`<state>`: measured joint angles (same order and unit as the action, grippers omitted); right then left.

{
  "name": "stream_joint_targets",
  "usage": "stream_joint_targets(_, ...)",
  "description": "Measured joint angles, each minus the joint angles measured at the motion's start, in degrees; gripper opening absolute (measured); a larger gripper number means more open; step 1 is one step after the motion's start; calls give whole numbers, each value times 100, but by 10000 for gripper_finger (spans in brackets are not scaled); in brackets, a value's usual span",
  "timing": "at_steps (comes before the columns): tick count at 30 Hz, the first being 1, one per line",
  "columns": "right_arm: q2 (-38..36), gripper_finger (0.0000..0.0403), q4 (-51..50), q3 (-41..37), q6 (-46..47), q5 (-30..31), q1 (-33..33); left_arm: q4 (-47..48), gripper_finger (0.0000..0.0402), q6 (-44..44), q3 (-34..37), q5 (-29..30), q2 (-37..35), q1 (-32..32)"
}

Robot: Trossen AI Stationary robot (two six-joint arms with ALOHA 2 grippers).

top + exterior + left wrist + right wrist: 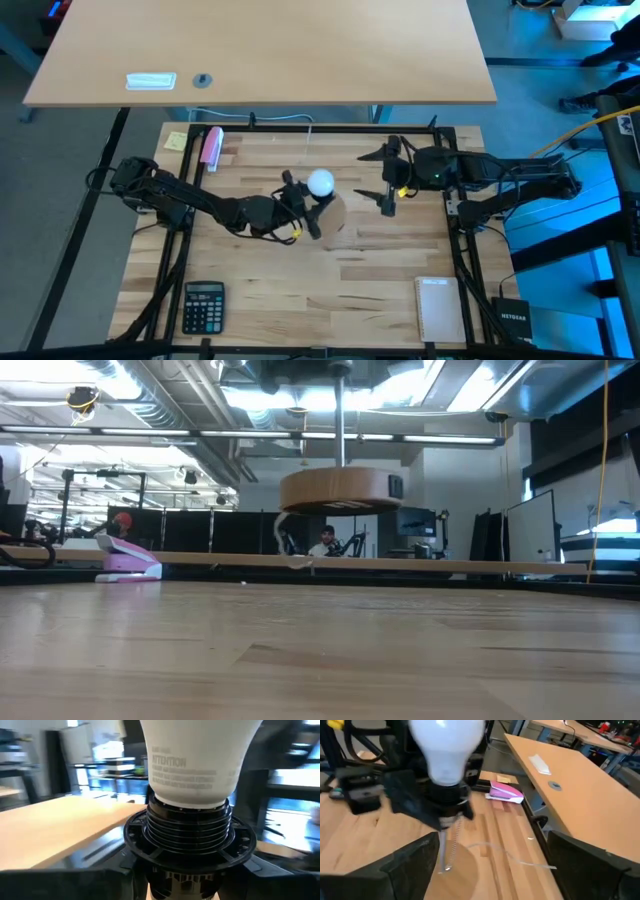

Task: Screw lightbulb
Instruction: Remove the white lightbulb from the brown lamp

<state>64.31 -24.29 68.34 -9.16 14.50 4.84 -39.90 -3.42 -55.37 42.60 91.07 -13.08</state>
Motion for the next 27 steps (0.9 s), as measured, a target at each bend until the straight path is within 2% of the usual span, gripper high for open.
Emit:
stream_joint_targets(3,14,374,61,0,133,-48,0,-15,153,0,0,489,0,71)
stream_joint_targets(7,314,374,876,0,134,-181,2,3,153,0,0,792,0,206)
stream_joint_targets(16,1464,374,2392,-7,-161,-81,-86,19,153,13,0,822,-2,226)
stream_joint_targets(23,1631,374,3295,-7,142,-900,-395,27,153,-122,0,820,-2,166)
stream_joint_targets(27,1630,372,3436,-7,178,-954,-431,22,153,-112,0,818,-2,166)
